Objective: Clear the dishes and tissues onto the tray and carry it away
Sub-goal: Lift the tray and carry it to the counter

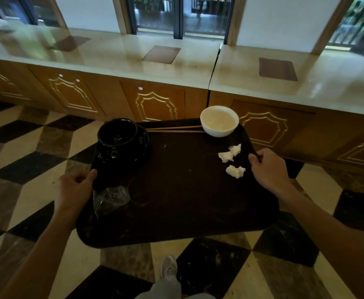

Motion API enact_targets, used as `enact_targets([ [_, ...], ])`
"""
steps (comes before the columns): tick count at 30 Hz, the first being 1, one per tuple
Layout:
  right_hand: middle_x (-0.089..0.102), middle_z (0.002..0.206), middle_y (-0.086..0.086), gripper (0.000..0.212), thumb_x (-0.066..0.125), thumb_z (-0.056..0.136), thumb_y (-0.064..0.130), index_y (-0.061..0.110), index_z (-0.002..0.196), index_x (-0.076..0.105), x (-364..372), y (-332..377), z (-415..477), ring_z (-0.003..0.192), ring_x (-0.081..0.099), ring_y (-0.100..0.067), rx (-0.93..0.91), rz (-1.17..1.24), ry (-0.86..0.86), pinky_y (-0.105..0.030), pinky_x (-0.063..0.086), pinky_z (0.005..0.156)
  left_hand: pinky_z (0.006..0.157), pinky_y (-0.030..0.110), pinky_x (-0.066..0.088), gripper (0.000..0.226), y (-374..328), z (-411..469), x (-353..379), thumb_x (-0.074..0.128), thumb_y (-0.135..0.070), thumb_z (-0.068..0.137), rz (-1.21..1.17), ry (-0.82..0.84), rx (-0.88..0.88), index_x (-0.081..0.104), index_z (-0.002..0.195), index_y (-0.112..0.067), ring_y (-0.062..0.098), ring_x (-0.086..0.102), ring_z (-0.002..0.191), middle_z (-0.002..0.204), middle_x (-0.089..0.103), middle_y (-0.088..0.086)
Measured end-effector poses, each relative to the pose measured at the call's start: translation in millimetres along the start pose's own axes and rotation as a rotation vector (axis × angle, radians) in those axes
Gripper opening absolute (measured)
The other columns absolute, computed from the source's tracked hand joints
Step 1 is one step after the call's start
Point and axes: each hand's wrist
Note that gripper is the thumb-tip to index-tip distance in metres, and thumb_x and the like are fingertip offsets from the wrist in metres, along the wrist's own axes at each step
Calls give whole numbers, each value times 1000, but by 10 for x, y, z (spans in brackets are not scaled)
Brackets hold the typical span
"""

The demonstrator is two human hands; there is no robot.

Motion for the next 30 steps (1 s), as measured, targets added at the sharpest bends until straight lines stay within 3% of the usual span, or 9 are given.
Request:
enact_targets([
  [4,63,84,-3,22,55,101,34,13,105,61,246,219,322,77,61,-20,12,22,-28,-39,51,70,55,29,47,26,-87,511,12,70,-34,93,44,-27,29,72,67,-37,16,67,64,60,69,-11],
  [8,64,84,-2,21,55,101,35,16,100,60,435,377,621,75,61,-18,28,21,-29,-40,52,70,66,48,59,24,-70,965,61,71,-37,91,86,-23,31,71,68,-33,22,70,67,66,70,-5],
  [12,63,80,0,19,55,100,36,19,94,59,591,519,924,71,59,-16,34,4,-42,-33,44,59,51,27,45,15,-122,1274,136,69,-41,91,59,-9,47,70,78,-48,2,68,58,68,70,-21],
  [16,60,77,1,20,56,100,37,20,89,57,757,626,1268,70,56,-13,31,-4,-45,-29,36,54,53,27,45,23,-143,1663,268,70,-37,92,72,-7,2,70,69,-32,11,67,60,65,70,-13],
  [21,61,80,1,20,55,100,37,19,93,58,943,766,1829,71,56,-13,11,-4,-29,-39,48,65,51,26,43,25,-260,2111,495,70,-38,92,117,-19,-5,69,69,-29,12,65,61,64,68,-8],
  [26,60,77,2,16,55,101,36,22,93,57,1104,947,2476,67,57,-11,-27,10,-29,-28,36,52,57,27,44,26,-471,2609,763,68,-34,94,154,-42,21,67,69,-29,14,62,66,69,67,-3],
  [30,60,78,3,14,56,101,34,21,97,58,1190,1095,2984,68,58,-10,-33,21,-10,-26,37,53,58,23,44,27,-661,3009,968,67,-31,96,153,-36,19,67,68,-27,14,63,66,70,67,-4],
])
Point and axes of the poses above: each hand's wrist, its own z-axis towards the middle knuckle, its own x-axis out of the palm, y = z × x
